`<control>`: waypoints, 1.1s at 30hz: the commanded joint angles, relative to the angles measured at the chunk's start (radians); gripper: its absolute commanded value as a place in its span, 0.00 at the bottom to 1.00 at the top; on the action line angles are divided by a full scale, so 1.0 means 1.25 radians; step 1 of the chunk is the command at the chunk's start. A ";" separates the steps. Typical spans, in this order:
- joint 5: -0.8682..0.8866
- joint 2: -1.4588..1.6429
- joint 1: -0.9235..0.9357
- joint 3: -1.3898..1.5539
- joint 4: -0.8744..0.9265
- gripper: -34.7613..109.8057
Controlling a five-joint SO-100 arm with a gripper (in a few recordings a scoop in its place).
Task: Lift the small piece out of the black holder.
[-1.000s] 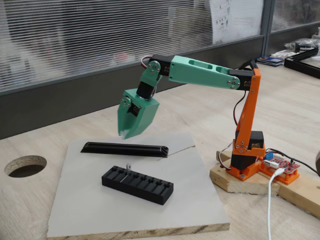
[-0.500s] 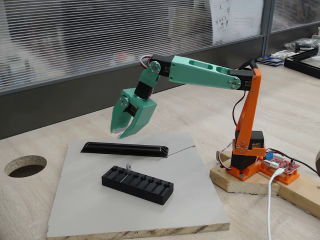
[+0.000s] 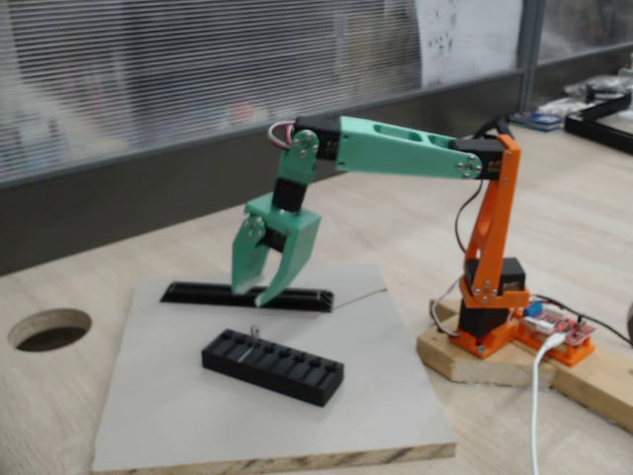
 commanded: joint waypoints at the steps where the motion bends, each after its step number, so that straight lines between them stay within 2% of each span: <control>1: 0.011 -0.054 -0.007 -0.023 0.015 0.42; 13: 0.012 -0.077 0.050 -0.025 0.015 0.42; 33: 0.012 -0.080 0.040 -0.023 0.015 0.42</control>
